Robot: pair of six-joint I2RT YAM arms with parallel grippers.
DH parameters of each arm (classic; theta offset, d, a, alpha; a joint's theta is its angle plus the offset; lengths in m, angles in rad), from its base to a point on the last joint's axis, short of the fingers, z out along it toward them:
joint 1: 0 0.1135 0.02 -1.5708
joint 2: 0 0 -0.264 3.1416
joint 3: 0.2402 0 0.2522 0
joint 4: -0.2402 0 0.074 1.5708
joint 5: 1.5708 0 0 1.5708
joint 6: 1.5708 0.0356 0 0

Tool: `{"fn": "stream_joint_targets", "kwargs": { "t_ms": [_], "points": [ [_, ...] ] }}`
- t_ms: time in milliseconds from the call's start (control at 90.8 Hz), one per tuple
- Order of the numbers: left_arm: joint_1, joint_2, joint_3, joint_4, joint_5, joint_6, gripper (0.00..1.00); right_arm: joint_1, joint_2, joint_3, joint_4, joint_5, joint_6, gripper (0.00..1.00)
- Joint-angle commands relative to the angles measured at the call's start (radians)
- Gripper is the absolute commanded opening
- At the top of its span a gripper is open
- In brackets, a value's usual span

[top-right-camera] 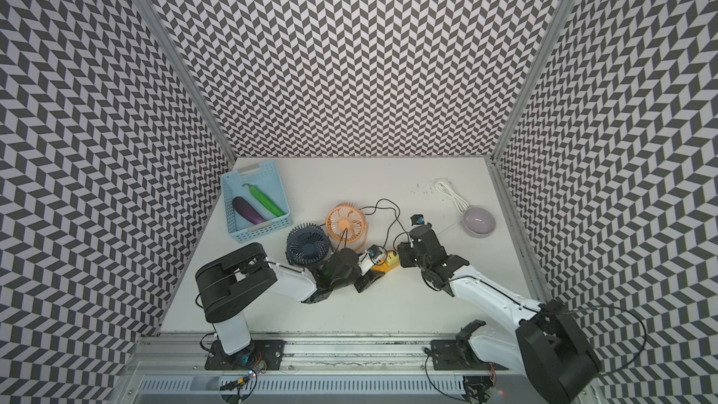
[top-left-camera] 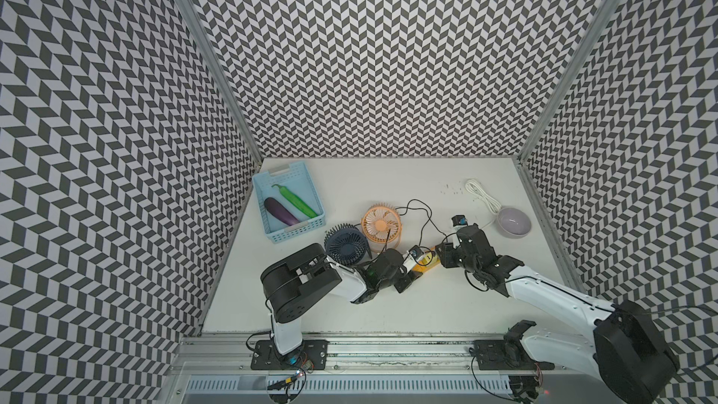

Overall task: Unplug the desk fan from the power strip
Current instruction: Remove the plug from the socket.

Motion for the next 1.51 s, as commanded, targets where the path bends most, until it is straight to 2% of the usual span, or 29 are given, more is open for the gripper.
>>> {"fn": "stream_joint_targets", "kwargs": {
  "t_ms": [0, 297, 639, 837, 1013, 1190, 1498],
  "points": [
    [0.004, -0.016, -0.007, -0.022, 0.016, -0.002, 0.19, 0.013, -0.016, -0.016, 0.028, -0.022, 0.049, 0.32],
    [0.007, -0.018, -0.010, -0.017, 0.022, -0.006, 0.19, -0.034, -0.043, -0.033, 0.047, -0.080, 0.045, 0.31],
    [0.010, -0.016, -0.003, -0.016, 0.032, -0.014, 0.19, 0.033, -0.043, -0.020, 0.025, 0.006, 0.025, 0.28],
    [0.012, -0.021, -0.005, -0.017, 0.032, -0.016, 0.19, 0.027, -0.044, -0.011, 0.021, 0.019, 0.040, 0.28],
    [0.013, -0.020, -0.006, -0.017, 0.033, -0.016, 0.19, -0.036, -0.052, -0.039, 0.054, -0.066, 0.055, 0.28],
    [0.014, -0.020, -0.007, -0.014, 0.035, -0.016, 0.19, -0.044, -0.055, -0.036, 0.056, -0.090, 0.033, 0.28],
    [0.016, -0.018, 0.001, -0.016, 0.042, -0.018, 0.19, 0.041, -0.052, -0.008, 0.016, 0.018, 0.008, 0.27]
  ]
}}
